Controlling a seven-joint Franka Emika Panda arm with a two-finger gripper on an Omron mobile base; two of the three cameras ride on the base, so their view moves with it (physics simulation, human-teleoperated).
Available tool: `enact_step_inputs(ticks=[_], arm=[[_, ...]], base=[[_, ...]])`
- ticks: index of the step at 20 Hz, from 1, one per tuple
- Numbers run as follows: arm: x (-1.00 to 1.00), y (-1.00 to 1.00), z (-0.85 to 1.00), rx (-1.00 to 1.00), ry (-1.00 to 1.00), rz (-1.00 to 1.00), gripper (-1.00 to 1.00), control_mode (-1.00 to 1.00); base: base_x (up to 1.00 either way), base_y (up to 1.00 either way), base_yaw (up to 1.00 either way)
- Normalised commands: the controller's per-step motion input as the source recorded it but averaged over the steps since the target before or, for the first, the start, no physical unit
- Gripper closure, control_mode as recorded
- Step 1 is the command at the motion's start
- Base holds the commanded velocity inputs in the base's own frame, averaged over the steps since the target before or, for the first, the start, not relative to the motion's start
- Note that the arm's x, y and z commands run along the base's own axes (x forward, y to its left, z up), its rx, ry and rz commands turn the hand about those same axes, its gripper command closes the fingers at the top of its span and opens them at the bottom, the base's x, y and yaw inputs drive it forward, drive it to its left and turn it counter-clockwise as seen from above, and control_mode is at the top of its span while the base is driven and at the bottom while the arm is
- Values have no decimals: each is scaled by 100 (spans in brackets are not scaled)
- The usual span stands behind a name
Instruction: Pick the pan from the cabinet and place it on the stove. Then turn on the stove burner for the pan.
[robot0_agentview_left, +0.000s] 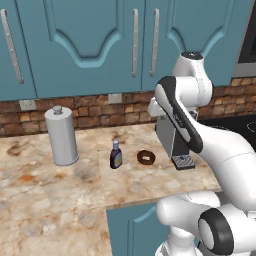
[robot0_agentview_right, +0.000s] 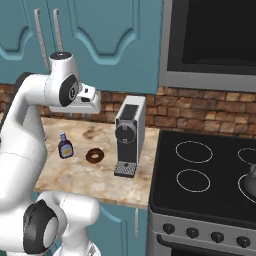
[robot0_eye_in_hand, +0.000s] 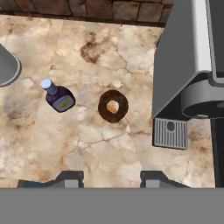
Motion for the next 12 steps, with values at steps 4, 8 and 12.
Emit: enact_step_inputs(ticks=[4,8,12], arm=[[-6,4,0,0,0,0,-100,-100],[-31,28,-6,-1,-21,3,-100,-100],[-33,19,8,0,-35,2,-100,-100]], base=[[0,0,0],[0,0,0],[0,0,0]])
